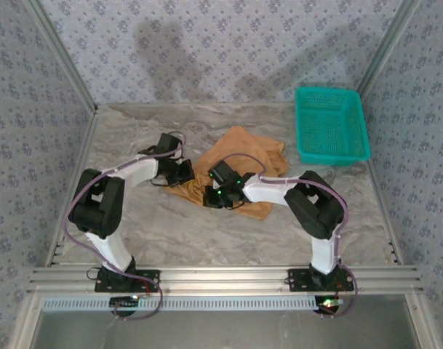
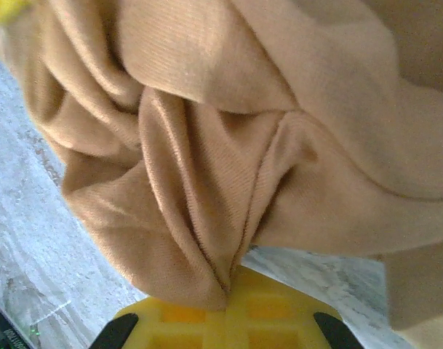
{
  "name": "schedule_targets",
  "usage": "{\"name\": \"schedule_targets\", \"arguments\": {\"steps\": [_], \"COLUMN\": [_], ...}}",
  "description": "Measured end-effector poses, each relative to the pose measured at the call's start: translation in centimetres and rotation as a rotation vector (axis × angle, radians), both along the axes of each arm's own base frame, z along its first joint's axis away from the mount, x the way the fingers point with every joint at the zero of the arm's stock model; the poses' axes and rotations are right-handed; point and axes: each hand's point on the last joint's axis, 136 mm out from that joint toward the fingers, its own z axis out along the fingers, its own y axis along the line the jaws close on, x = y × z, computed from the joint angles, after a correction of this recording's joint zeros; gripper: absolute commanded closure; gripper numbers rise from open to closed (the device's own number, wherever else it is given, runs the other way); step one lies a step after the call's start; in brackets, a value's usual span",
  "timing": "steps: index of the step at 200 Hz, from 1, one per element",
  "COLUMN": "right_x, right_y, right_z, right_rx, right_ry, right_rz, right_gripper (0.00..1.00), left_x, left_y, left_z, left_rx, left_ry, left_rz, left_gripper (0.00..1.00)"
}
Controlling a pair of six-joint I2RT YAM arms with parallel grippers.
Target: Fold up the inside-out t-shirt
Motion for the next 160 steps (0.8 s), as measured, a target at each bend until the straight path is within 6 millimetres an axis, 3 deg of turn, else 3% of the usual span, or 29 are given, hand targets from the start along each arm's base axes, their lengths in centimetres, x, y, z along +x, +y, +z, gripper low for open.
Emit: {"name": "schedule_targets", "arguments": {"steps": [20,57,79,94,117,140,160], "right_x": [0.9,2.4,2.0,1.6,1.2,1.1,0.9], "right_y": [-1.4,-4.0,-4.5,-4.6,-4.3,-3.9,-3.5], "right_z": [-0.4,-0.7,-0.7,-0.6,0.4,2.3,4.8], "right_rx": [-0.074,-0.183,-0.206,-0.212,-0.196,-0.153,-0.091], "right_ry": [-0.031,-0.098,-0.097,-0.099,-0.113,-0.14,-0.178], "right_rz": [-0.024,-0.06,-0.049,-0.033,-0.007,0.013,0.023], "right_gripper": [1.0,1.0,1.0,1.0,1.0,1.0,1.0], "left_x": [1.0,1.7,1.6,1.6,0.5,-1.4,-2.8], "left_y": [-0.3,-1.1,-1.0,-1.0,-0.8,-0.4,-0.9], "left_z": [3.2,13.3,16.4,16.2,12.4,8.2,6.6], "left_rx": [-0.008,-0.102,-0.141,-0.154,-0.149,-0.12,-0.111], "left_ry": [-0.048,-0.244,-0.322,-0.327,-0.248,-0.149,-0.114], "left_rz": [-0.002,-0.012,-0.004,0.007,0.018,0.021,-0.002], "left_gripper": [1.0,1.0,1.0,1.0,1.0,0.69,0.51]}}
